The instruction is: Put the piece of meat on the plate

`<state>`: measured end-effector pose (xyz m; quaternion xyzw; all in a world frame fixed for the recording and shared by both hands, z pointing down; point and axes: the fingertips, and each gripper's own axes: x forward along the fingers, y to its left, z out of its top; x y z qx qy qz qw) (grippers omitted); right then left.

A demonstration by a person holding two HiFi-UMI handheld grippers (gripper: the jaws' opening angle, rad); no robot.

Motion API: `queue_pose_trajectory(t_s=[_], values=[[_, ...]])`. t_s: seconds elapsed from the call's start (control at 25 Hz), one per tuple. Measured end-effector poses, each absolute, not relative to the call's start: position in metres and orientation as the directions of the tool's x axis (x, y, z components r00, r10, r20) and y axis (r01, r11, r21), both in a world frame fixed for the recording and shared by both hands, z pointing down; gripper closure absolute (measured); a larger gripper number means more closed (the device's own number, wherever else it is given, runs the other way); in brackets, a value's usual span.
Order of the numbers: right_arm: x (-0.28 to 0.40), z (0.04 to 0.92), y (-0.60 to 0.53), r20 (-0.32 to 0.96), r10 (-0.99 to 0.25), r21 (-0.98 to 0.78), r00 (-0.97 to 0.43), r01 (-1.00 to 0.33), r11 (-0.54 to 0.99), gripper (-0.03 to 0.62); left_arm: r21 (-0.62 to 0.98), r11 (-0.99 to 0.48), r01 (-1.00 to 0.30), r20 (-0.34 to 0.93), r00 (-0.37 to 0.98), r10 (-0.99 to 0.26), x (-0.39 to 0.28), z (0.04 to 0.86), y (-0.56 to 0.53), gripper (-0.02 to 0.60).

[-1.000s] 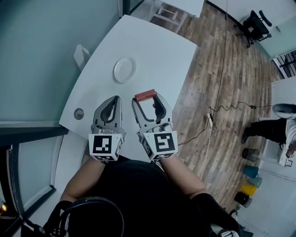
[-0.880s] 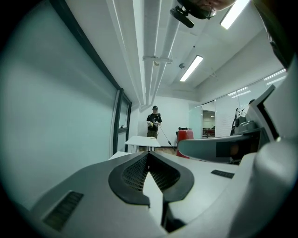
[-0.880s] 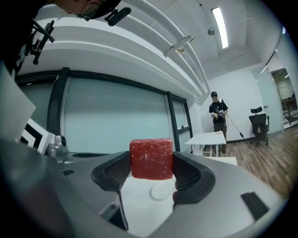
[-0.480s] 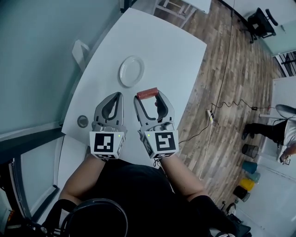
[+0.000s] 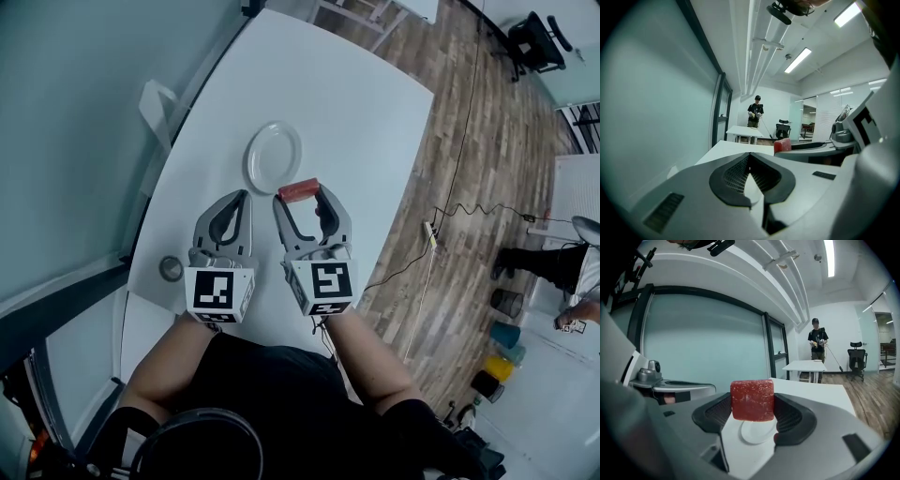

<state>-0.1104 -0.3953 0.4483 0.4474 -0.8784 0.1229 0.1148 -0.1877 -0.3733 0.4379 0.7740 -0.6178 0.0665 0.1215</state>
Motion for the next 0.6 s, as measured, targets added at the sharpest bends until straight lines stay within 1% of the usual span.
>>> queue_pose_trajectory(t_s=[0.6], values=[[-0.128,0.527,-0.441,0.451,-0.713,-0.122,-0.537,-0.829,0.546,0.312,0.143,-0.22,-0.965,0.359,0.258,-0.897,-0.197,0.512,-0.42,0.579]])
